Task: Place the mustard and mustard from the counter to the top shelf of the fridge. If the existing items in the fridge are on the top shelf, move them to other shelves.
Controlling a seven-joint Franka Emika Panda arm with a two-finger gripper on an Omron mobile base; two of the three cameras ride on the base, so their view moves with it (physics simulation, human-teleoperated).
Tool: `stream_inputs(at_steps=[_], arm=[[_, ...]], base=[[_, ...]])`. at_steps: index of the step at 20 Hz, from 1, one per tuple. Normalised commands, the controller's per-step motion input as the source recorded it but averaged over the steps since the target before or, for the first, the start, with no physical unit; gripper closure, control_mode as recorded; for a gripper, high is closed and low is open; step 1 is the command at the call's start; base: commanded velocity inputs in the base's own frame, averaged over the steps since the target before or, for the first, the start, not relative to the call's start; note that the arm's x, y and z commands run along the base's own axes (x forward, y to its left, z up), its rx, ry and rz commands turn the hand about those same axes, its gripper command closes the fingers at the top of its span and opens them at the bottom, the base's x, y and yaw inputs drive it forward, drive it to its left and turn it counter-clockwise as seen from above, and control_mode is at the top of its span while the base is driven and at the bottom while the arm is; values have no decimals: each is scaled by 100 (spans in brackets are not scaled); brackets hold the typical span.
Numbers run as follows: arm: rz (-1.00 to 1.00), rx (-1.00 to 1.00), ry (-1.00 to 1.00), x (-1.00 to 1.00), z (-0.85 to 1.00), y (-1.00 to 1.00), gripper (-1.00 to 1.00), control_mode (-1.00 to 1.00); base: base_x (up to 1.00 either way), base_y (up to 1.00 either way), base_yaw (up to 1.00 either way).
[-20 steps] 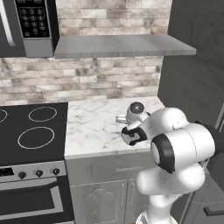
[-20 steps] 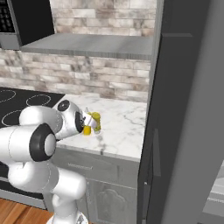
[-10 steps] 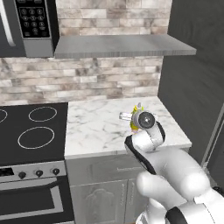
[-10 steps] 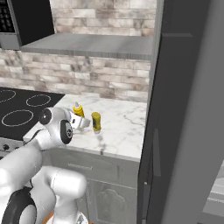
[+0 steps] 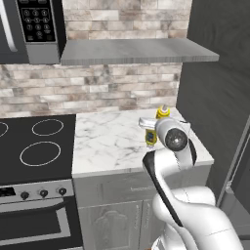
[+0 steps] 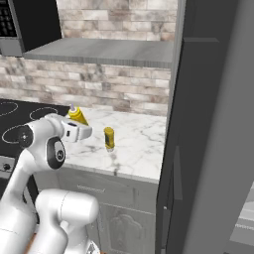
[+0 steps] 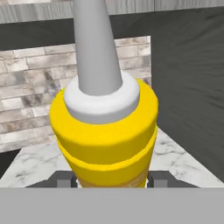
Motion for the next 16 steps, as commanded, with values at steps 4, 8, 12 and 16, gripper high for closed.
stream_inputs(at_steps=[4,8,12,16], arm=[[1,-3,-2,-100,100,0,100,-100],[1,-1,0,-100,100,0,100,-100],[4,-4,0,-100,100,0,100,-100],[6,-1,0,-100,77,0,100,-100]], base=[[0,0,0],[0,0,0],[0,0,0],[0,0,0]])
